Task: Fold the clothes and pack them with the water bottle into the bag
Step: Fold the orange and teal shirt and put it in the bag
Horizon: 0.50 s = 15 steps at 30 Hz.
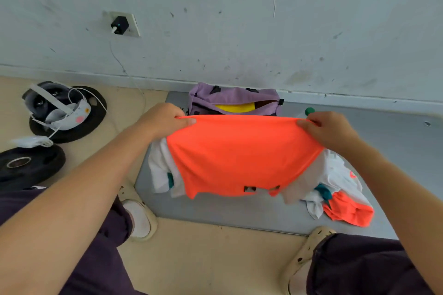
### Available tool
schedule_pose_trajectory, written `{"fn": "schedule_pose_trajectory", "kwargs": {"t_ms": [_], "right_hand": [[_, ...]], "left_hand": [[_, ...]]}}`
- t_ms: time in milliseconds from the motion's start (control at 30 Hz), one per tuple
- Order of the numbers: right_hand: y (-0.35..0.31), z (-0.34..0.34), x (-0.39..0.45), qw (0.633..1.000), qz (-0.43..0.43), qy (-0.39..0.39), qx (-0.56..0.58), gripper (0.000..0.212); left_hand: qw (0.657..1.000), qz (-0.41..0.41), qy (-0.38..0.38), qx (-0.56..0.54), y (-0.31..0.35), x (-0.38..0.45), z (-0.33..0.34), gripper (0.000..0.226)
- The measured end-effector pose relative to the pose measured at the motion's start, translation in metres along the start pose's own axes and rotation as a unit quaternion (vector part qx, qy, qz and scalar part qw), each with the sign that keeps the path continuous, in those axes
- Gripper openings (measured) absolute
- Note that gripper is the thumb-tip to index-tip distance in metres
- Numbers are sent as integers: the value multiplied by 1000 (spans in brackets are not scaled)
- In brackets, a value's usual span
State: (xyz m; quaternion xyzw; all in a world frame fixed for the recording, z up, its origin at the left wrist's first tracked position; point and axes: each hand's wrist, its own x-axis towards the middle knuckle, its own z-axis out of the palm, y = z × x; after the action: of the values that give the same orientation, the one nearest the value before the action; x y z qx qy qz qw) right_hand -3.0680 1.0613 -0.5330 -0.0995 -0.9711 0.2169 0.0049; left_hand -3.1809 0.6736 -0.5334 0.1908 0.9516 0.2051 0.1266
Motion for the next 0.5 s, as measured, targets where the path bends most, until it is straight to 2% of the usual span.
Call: {"fn": "schedule_pose_trajectory", "kwargs": {"t_ms": [67,133,233,300,333,500], "right_hand": [[-2,-2,1,1000,-7,23,7,45],[-1,3,0,1000,-7,0,-1,41],[2,23,-2,998,1,-53,-40,38],[6,35,-2,997,11,-63,-53,31],[7,38,-1,997,13,-55,-55,26],[12,37,2,996,-12,82,-33,23]], "left_hand": [[1000,2,24,-8,-1,2,-3,54],[1000,4,23,19,-3,4,1,55],[996,-12,-48,75,-8,8,18,53],[991,-38,-93,84,-12,10,31,50],[992,-47,-91,79,-13,12,35,50],[996,1,81,37,-9,14,40,51]]}}
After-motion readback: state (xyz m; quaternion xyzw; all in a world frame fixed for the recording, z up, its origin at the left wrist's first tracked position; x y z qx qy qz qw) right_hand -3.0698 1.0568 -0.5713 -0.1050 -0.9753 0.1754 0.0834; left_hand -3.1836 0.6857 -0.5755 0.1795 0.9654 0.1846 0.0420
